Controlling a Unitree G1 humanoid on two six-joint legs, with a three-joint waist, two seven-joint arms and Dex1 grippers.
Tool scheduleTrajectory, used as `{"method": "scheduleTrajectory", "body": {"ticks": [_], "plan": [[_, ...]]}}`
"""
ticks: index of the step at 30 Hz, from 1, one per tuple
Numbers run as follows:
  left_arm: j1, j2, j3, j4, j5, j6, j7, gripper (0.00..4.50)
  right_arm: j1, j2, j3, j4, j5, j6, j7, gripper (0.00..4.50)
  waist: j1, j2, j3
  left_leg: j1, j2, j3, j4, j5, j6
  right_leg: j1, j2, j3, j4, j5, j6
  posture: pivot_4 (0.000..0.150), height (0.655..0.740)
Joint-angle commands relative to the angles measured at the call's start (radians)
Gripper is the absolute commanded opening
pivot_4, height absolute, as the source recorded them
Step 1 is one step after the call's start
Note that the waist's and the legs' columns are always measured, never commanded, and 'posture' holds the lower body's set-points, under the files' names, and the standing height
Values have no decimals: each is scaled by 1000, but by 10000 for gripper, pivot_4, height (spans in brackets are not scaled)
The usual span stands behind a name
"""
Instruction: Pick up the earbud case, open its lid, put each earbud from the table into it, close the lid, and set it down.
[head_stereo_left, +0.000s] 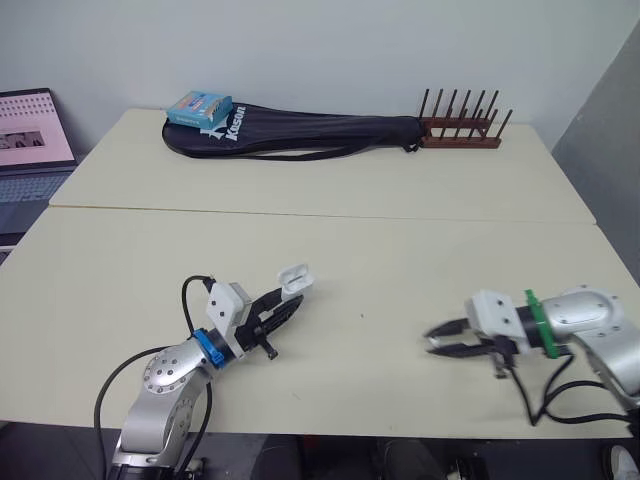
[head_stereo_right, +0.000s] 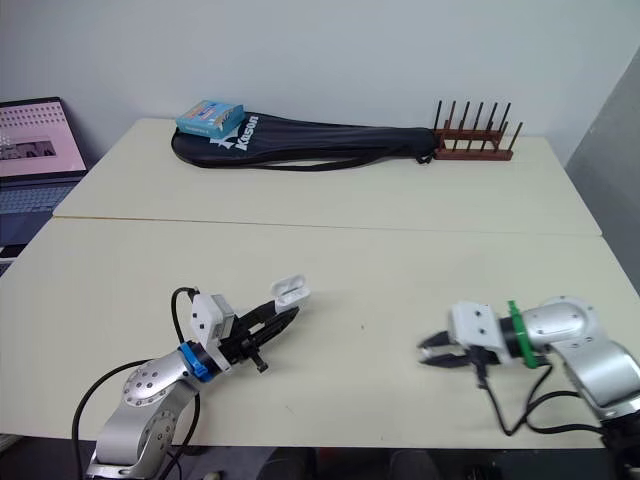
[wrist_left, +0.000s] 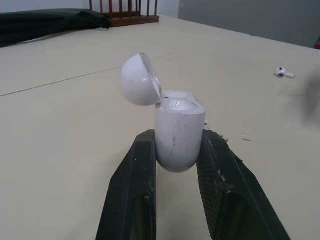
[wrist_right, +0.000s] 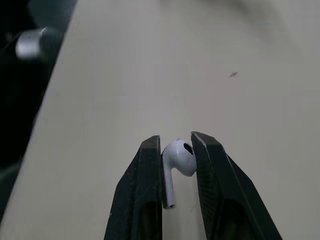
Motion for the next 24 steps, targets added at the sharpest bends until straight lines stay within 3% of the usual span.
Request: {"method": "scheduleTrajectory", "body": {"ticks": [1,9,19,24], "plan": [[19,13,-1,-80,-22,14,1,7496,1,-55,-25,117,-30,-204,130,5563,0,0,0,1,0,0,0,0,0,1,0,1,0,0,0,1500,7087],[48,16,0,-144,-34,57,14,7496,-25,-95,29,373,-63,-489,216,5563,0,0,1,3,0,2,0,0,0,2,0,2,0,0,0,1500,7087],[37,31,7,-149,-42,82,12,7496,-24,-79,74,434,-115,-484,181,5562,0,1,3,13,0,4,-1,0,0,12,0,4,0,0,0,1500,7087],[32,38,6,-146,-46,84,9,7496,-23,-62,70,436,-124,-503,158,22454,0,1,3,13,0,3,0,0,0,13,0,3,0,0,0,1500,7087]]}}
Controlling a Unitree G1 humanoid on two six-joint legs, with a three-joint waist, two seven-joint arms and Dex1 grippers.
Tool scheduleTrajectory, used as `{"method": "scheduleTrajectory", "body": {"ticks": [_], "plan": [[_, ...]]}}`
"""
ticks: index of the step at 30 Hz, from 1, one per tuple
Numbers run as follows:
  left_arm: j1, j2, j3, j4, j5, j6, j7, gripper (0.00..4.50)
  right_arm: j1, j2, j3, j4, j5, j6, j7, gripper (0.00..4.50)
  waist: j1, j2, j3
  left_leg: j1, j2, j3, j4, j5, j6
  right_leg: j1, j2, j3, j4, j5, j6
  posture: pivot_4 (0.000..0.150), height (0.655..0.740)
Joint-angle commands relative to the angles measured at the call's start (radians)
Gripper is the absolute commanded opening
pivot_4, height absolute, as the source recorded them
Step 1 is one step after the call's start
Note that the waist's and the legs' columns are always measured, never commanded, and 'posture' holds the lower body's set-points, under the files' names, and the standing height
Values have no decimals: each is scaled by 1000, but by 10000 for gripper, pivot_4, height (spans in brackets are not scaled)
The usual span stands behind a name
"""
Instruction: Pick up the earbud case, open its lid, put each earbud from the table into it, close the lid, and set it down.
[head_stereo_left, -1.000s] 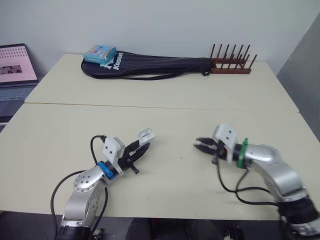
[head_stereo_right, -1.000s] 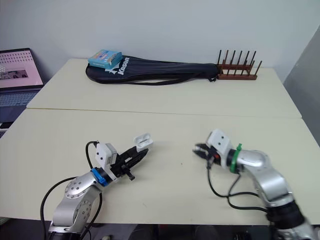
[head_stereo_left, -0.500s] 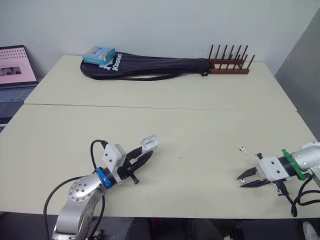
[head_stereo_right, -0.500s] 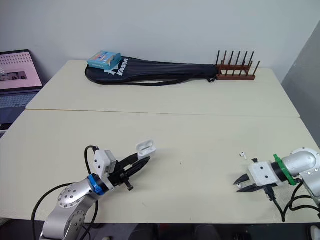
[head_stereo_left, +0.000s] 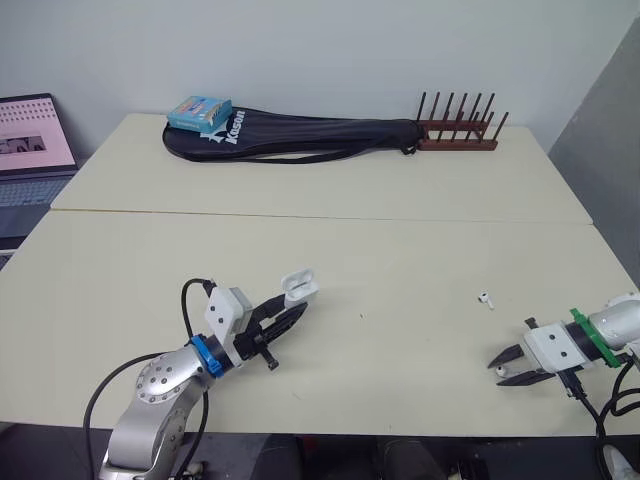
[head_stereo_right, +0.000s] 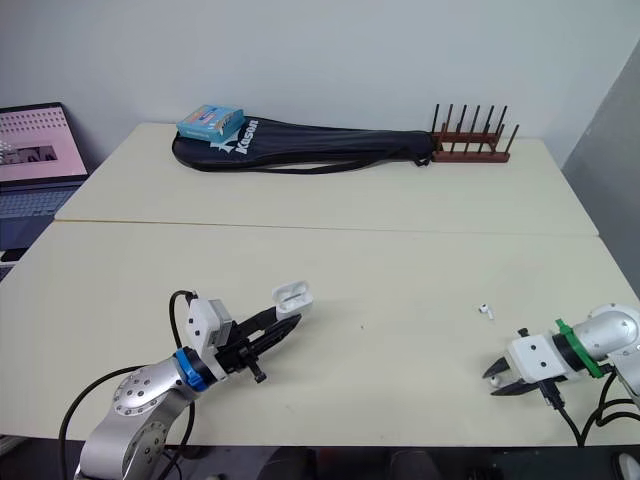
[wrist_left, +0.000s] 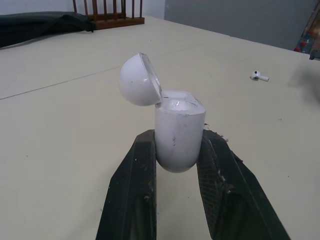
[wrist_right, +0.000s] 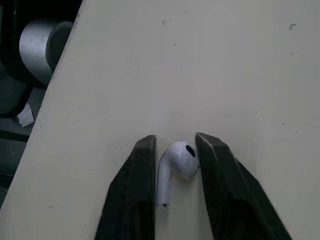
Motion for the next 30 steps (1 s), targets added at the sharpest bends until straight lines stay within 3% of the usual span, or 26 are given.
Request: {"method": "scheduleTrajectory", "body": {"ticks": [1,4,9,14,18,30], "plan": [[-9,10,5,-37,-16,-2,-1,7496,12,8,-2,-4,-14,-21,7,25260,0,0,0,0,0,0,0,0,0,0,0,0,0,0,0,1500,7087],[-8,7,0,-35,-14,-2,-1,7496,24,-8,-34,-62,20,15,0,25758,0,0,0,0,0,-1,0,0,0,0,0,-1,0,0,0,1500,7087],[-3,0,-10,-33,-9,-4,1,7496,71,-100,-134,-276,66,238,-54,25758,1,5,2,0,0,0,0,0,0,0,0,0,0,0,0,1500,7087],[4,-3,-18,-30,-6,-6,6,7496,189,-221,-247,-593,-32,645,-217,25758,2,6,3,-1,0,-2,-1,0,0,-1,0,-1,0,0,0,1500,7087],[-1,-8,-33,-25,-1,-6,10,7496,235,-252,-221,-737,-84,878,-286,25758,2,5,3,-2,0,-2,0,0,0,-1,0,-1,0,0,0,1500,7087],[-12,-13,-47,-19,1,-9,17,7496,197,-188,-84,-689,-181,938,-355,25758,1,4,3,-2,-1,1,0,0,0,-2,0,1,-1,0,0,1500,7087]]}}
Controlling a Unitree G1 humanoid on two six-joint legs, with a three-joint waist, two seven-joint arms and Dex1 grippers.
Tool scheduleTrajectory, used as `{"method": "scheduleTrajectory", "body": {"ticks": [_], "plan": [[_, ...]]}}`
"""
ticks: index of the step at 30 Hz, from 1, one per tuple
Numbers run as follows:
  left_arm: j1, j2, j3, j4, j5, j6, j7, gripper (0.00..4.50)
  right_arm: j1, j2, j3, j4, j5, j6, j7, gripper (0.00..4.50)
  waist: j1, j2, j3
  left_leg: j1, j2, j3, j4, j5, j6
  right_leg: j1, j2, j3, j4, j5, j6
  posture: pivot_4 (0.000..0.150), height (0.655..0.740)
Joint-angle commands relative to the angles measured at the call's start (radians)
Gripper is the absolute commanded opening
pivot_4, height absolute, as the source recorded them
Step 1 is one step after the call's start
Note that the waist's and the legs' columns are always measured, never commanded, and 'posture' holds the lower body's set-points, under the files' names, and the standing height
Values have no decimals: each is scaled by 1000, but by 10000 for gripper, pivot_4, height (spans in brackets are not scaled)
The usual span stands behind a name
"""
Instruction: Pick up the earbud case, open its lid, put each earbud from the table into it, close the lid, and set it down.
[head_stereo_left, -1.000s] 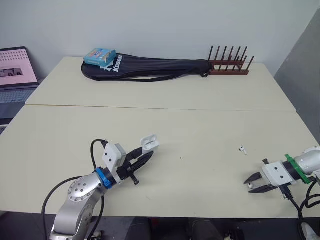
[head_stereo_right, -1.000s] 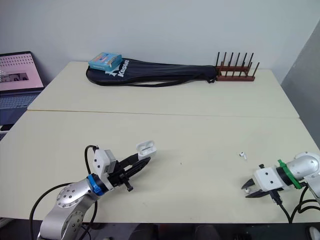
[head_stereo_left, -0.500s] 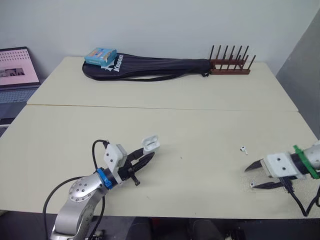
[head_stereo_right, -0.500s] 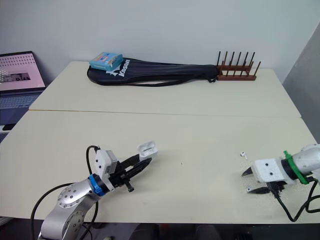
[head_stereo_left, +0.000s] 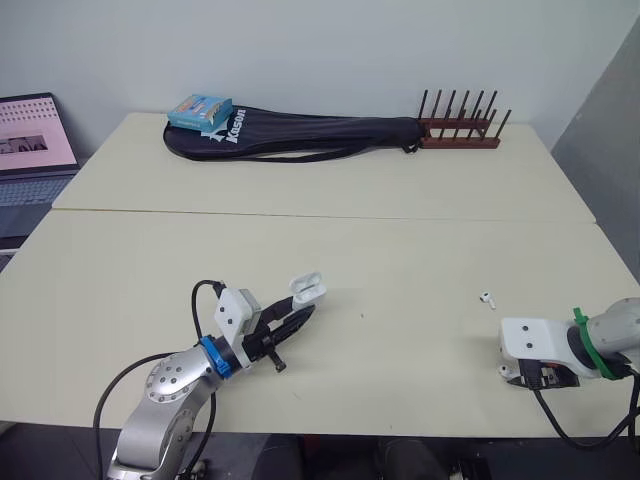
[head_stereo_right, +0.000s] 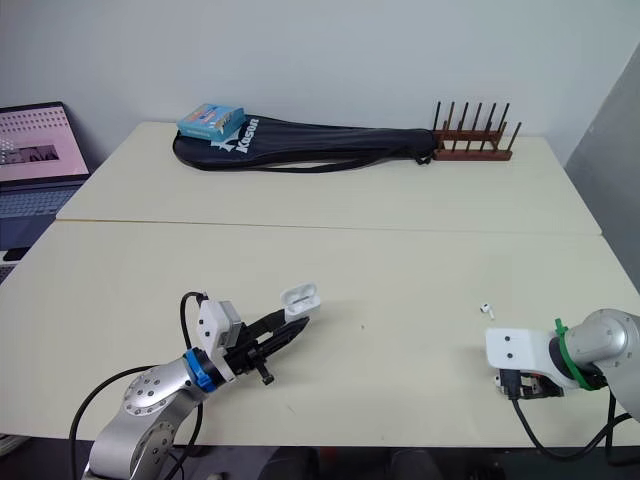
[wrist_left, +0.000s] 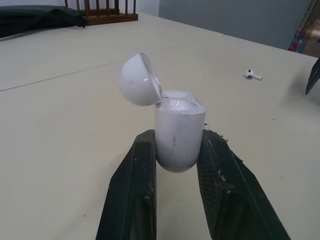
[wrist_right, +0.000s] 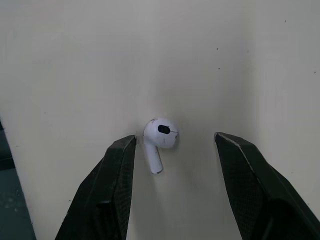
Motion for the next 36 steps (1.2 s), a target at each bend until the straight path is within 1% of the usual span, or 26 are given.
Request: {"method": "scheduleTrajectory", "body": {"ticks": [1,10,12,13,14,17,18,26,30,33,36], "plan": [[-6,-3,-5,-23,-2,-12,3,7496,-28,12,15,8,-12,9,-4,25758,0,0,0,0,0,0,0,0,0,0,0,0,0,0,0,1500,7087],[-7,-4,-7,-23,0,-13,4,7496,-34,31,31,-1,2,44,5,25758,-1,-2,0,0,1,0,0,0,0,0,0,0,0,0,0,1500,7087],[-8,-4,-7,-22,0,-13,5,7496,-31,32,32,-1,1,44,6,22316,-1,-2,0,0,1,0,0,0,0,0,0,0,0,0,0,1500,7087],[-9,-4,-7,-22,0,-12,5,7496,-30,33,32,-3,2,45,7,19864,-1,-2,0,0,1,0,0,0,0,0,0,0,0,0,0,1500,7087],[-9,-4,-7,-22,0,-12,5,7496,-28,33,31,-7,5,49,9,15919,-1,-3,-1,1,1,0,0,0,0,0,0,0,0,0,0,1500,7087],[-10,-5,-7,-21,0,-12,5,7496,-26,34,30,-16,7,52,12,6433,-2,-4,-1,1,1,0,0,0,0,1,0,0,0,0,0,1500,7087],[-11,-5,-8,-20,0,-11,5,7496,-26,36,31,-17,6,52,11,4158,-2,-4,-1,1,1,0,0,0,0,1,0,0,0,0,0,1500,7087],[-10,-9,-10,-19,1,-13,7,7496,-41,36,15,-10,15,48,16,4175,-2,-4,-1,1,1,0,0,0,0,1,0,0,0,0,0,1500,7087],[-22,-21,-20,-11,-3,-21,0,7496,-118,71,-30,-12,79,80,22,4174,-2,-4,-1,1,1,1,0,0,0,0,0,0,0,0,0,1500,7087],[-47,-43,-29,-3,-8,-30,6,7496,-214,130,-53,-30,152,141,8,4174,-2,-4,-1,0,0,0,0,0,0,0,0,0,0,0,0,1500,7087],[-81,-75,-40,6,-4,-46,14,7496,-325,264,-85,-70,271,251,-55,4174,-1,-5,0,0,0,0,0,0,0,0,0,0,0,0,0,1500,7087]]}}
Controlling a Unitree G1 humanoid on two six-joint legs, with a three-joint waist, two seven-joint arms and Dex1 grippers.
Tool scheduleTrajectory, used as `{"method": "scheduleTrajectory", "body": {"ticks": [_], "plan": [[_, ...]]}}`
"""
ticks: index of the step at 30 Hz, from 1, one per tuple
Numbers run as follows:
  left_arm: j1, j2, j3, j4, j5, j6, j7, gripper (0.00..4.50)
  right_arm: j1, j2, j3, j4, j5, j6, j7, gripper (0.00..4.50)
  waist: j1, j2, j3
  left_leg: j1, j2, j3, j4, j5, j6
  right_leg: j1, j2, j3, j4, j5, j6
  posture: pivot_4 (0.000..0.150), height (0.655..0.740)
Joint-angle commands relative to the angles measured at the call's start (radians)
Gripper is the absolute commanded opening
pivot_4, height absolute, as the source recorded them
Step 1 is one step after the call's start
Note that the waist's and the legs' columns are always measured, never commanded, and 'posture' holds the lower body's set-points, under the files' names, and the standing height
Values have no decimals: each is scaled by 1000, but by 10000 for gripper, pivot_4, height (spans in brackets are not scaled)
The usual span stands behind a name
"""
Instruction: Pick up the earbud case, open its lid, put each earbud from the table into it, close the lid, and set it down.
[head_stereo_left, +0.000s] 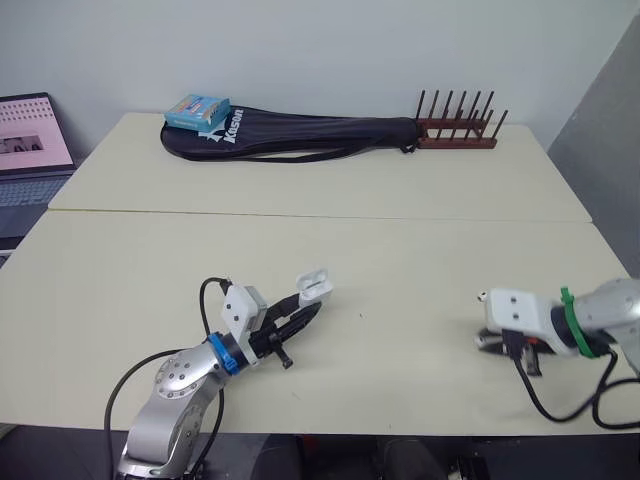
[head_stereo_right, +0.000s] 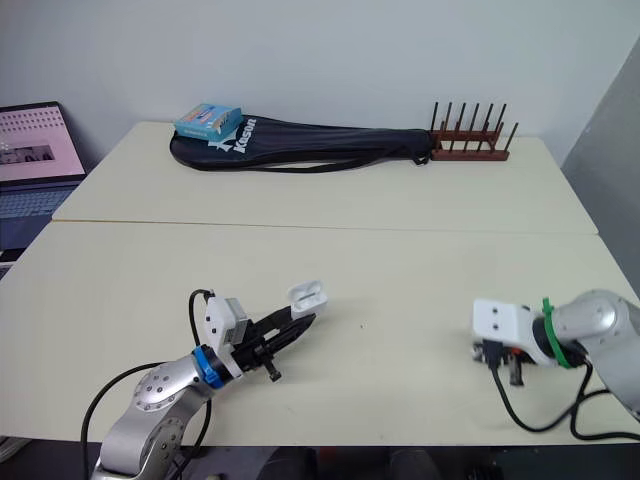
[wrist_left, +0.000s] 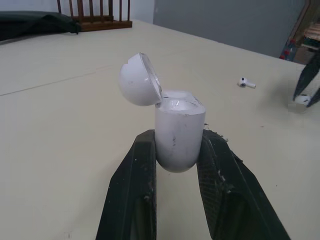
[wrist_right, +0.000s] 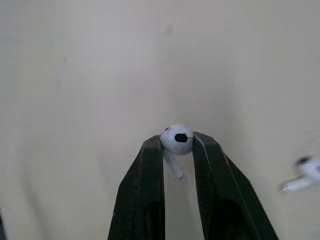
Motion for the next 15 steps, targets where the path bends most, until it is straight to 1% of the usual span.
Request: {"method": "scheduleTrajectory", "body": {"ticks": [1,3,5,6,9,12,15], "plan": [[-35,-30,-11,-9,-3,-35,14,7496,-91,111,-58,-73,132,116,-68,4174,0,0,0,0,0,0,0,0,0,0,0,0,0,0,0,1500,7087],[-57,-54,-25,-5,0,-42,21,7496,-154,243,-85,-108,220,204,-155,4174,1,-1,0,-1,0,-1,0,0,0,0,0,-1,0,0,0,1500,7087],[-78,-73,-40,2,6,-51,26,7496,-199,355,-98,-134,275,261,-237,4174,1,0,0,-2,0,-3,0,0,0,-1,0,-2,0,0,0,1500,7087],[-89,-86,-48,7,11,-60,32,7496,-218,433,-106,-143,301,285,-297,4174,1,-1,0,-2,-1,-3,0,0,0,-1,0,-2,0,0,0,1500,7087],[-120,-123,-67,25,32,-91,52,7496,-244,642,-111,-157,333,292,-464,4174,0,-1,0,-2,-1,-4,0,0,0,-1,0,-3,1,0,0,1500,7087],[-140,-150,-80,36,52,-114,69,7496,-236,777,-108,-155,339,265,-577,4174,1,-1,0,-3,-1,-5,0,0,0,-1,0,-3,1,0,0,1500,7087],[-148,-163,-88,42,62,-129,81,7496,-220,841,-92,-153,346,257,-636,4174,1,0,0,-3,-1,-5,0,0,0,-1,0,-4,1,0,0,1500,7087]]}}
